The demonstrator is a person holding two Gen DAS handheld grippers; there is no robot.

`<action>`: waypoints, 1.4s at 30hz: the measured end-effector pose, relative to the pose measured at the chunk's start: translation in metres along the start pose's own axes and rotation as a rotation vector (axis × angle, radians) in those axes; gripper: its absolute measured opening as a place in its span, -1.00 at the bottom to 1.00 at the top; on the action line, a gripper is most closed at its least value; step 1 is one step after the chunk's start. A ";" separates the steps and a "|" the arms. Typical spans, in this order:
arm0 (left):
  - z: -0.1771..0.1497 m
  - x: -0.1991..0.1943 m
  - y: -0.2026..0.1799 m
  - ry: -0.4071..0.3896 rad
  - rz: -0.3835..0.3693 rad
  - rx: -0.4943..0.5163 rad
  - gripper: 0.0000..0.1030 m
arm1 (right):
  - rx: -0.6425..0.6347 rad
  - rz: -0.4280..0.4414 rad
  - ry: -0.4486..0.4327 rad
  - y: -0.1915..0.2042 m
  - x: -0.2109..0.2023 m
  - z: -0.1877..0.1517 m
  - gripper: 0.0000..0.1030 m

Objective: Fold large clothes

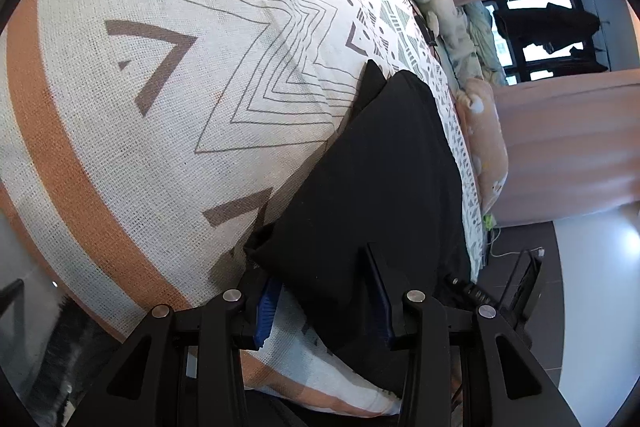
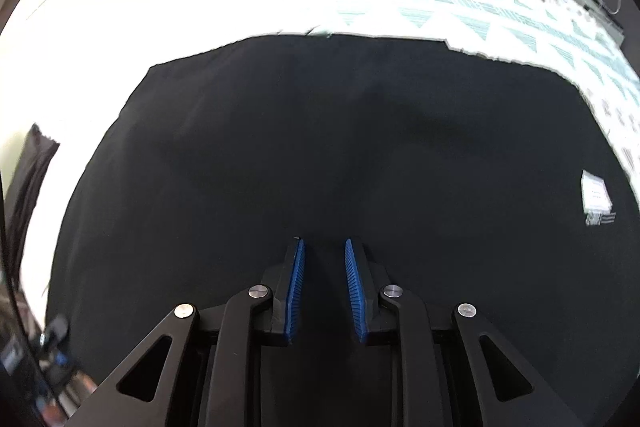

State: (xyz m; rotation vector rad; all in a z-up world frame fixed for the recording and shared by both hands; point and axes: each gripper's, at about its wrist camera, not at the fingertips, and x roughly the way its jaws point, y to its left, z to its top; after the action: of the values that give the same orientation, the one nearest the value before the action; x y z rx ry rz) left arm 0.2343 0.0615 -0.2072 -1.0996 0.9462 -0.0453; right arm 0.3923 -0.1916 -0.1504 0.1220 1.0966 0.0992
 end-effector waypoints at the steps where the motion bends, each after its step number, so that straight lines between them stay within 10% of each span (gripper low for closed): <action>1: -0.001 0.000 -0.001 -0.004 0.008 0.004 -0.20 | -0.001 -0.016 -0.001 -0.003 0.003 0.008 -0.57; 10: -0.005 0.000 -0.005 -0.034 0.038 -0.007 -0.23 | -0.002 -0.061 0.024 -0.010 0.029 0.058 -0.58; 20: -0.005 -0.001 0.000 -0.022 0.008 -0.026 -0.71 | 0.059 0.000 0.077 -0.031 0.026 0.074 -0.57; 29: -0.003 -0.020 -0.010 -0.003 -0.085 -0.011 -0.87 | 0.019 0.088 0.044 -0.016 -0.032 0.019 -0.56; 33: -0.004 -0.032 -0.029 -0.014 -0.103 0.033 -0.89 | -0.005 0.139 0.060 -0.003 -0.040 -0.010 -0.07; 42: -0.011 -0.049 -0.074 -0.036 -0.147 0.128 -0.91 | 0.034 0.208 0.027 -0.013 -0.062 -0.077 -0.06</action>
State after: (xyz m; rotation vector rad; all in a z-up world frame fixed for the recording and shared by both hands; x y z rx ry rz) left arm 0.2265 0.0396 -0.1206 -1.0467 0.8180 -0.2036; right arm 0.2955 -0.2092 -0.1329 0.2656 1.1103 0.2696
